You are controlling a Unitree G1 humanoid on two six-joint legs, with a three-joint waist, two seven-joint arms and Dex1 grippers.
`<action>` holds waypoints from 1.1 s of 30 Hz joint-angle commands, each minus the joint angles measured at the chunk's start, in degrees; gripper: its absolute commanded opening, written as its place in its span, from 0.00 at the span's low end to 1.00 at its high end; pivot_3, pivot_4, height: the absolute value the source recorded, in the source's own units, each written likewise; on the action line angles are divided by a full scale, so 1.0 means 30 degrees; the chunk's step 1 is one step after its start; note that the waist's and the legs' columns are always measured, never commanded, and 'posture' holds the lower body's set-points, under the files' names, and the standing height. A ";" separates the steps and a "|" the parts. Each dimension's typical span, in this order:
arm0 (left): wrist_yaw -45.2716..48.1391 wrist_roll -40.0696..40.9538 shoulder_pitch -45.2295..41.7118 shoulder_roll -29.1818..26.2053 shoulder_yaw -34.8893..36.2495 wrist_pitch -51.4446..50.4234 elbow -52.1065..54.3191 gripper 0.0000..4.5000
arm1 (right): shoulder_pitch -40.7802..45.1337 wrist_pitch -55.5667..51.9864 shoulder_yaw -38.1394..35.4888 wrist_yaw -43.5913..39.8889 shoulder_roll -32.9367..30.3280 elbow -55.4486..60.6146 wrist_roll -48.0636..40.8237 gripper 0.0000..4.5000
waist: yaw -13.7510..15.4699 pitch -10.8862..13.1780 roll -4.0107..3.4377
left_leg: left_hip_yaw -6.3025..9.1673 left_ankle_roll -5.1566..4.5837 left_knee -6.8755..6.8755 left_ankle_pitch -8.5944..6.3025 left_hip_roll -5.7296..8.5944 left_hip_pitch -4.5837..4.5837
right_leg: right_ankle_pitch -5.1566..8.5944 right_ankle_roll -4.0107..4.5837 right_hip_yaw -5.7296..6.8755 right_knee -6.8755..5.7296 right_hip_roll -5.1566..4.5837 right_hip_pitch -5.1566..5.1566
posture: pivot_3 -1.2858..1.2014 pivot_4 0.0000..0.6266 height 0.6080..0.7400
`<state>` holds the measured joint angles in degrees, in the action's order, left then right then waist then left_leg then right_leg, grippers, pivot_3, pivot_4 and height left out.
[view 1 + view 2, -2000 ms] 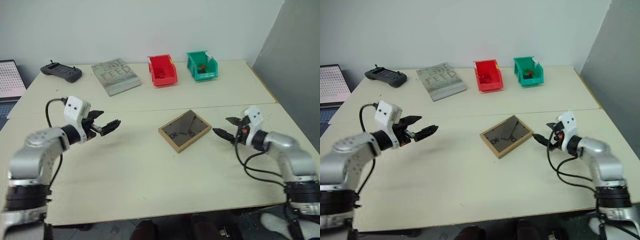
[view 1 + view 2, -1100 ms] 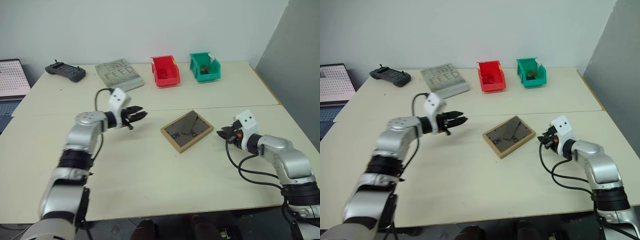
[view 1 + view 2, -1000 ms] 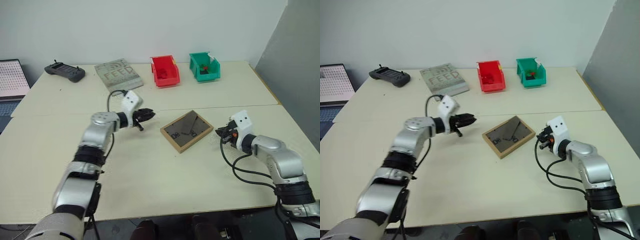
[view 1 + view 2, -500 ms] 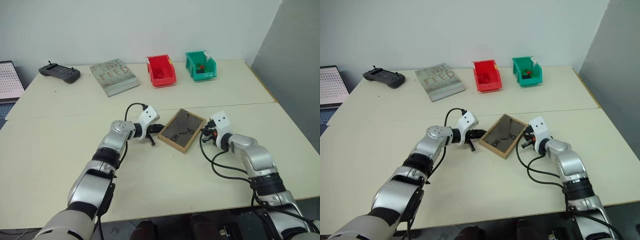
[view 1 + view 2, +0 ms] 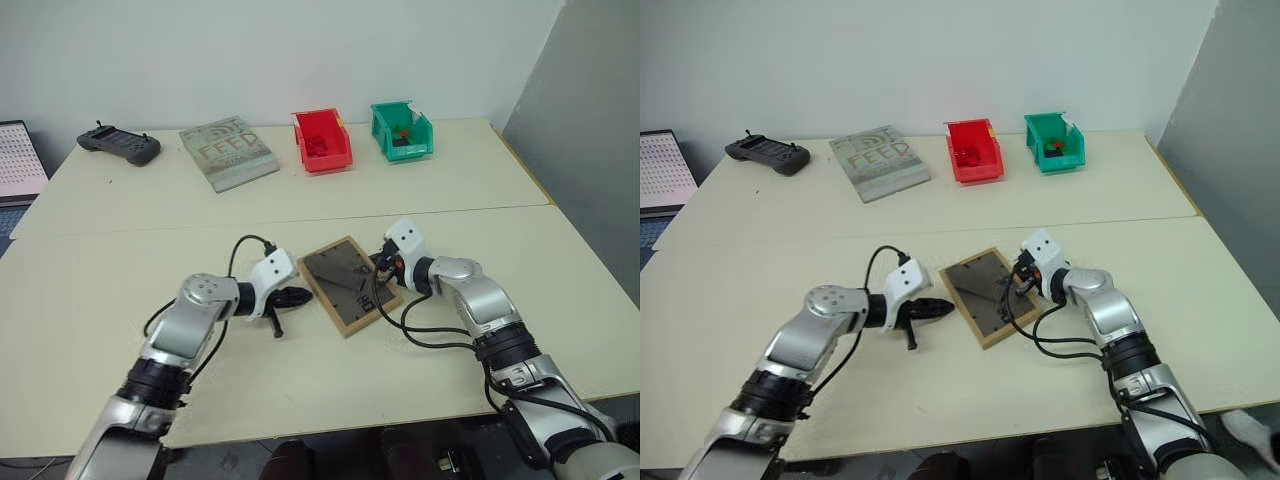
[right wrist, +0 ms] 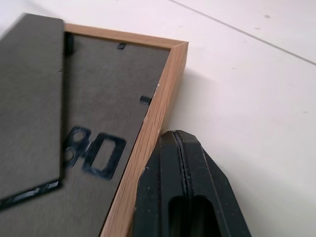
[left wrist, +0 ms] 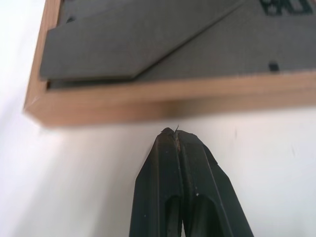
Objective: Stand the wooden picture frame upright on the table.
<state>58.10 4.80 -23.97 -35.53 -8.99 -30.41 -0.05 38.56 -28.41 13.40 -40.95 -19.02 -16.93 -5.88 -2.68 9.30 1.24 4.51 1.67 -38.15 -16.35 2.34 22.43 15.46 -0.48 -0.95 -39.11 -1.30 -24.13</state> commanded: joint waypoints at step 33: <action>0.4721 0.9360 0.1958 -0.5795 0.5333 -1.1615 -0.0149 0.35 | -0.1976 -0.1744 0.1145 -0.4088 -0.2398 0.5724 -0.0630 0.00 | 0.0032 -0.0002 -0.0007 | 0.0031 -0.0057 0.0029 -0.0033 -0.0005 -0.0016 | 0.0003 0.0004 0.0013 0.0003 0.0007 -0.0004 | 0.52 0.24 1.00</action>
<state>70.52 26.20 -15.55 -52.41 3.75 -55.14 0.85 32.89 -34.21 16.96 -52.21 -26.13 -3.13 -6.51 -2.58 9.29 1.22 4.64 1.48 -38.12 -16.46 2.34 22.40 15.47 -0.47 -0.86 -39.11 -1.28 -24.10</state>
